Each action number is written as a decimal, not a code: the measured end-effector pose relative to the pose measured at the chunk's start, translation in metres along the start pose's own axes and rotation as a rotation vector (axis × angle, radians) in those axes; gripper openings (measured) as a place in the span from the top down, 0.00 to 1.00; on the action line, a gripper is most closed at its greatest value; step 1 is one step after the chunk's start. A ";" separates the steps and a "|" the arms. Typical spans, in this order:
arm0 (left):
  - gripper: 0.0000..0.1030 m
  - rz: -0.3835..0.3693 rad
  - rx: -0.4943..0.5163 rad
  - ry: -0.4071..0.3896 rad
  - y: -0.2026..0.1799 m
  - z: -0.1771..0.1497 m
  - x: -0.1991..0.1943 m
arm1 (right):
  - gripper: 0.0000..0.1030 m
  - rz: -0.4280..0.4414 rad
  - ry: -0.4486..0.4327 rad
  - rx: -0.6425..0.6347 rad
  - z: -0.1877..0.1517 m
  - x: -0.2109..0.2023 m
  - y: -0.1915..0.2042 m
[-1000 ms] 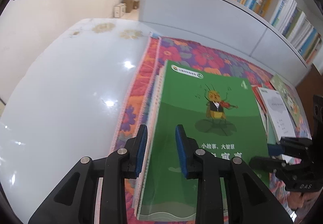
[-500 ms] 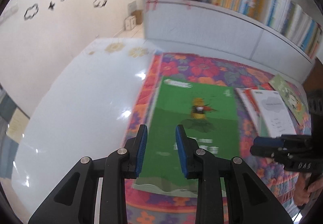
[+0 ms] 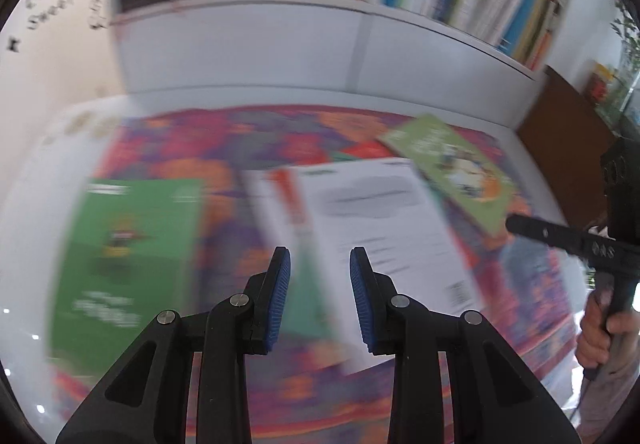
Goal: Organize books
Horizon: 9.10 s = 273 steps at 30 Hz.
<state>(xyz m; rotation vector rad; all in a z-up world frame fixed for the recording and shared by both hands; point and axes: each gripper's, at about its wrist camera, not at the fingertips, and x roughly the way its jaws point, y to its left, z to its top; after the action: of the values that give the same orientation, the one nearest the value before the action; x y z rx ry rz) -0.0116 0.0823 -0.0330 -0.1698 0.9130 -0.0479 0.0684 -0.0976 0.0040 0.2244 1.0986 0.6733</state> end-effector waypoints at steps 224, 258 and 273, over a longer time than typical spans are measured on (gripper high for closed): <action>0.67 0.073 -0.218 0.041 0.197 -0.061 -0.064 | 0.51 0.023 0.396 -0.281 -0.009 0.182 0.203; 0.66 0.001 -0.053 0.220 0.022 -0.067 0.056 | 0.49 0.059 0.346 0.104 -0.042 0.082 -0.026; 0.66 -0.183 -0.004 0.285 -0.022 -0.089 0.044 | 0.49 0.141 0.279 0.043 -0.057 0.008 -0.007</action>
<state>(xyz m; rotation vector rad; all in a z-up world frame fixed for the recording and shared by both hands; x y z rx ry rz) -0.0545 0.0446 -0.1174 -0.2540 1.1794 -0.2447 0.0234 -0.1071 -0.0320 0.2519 1.3745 0.8243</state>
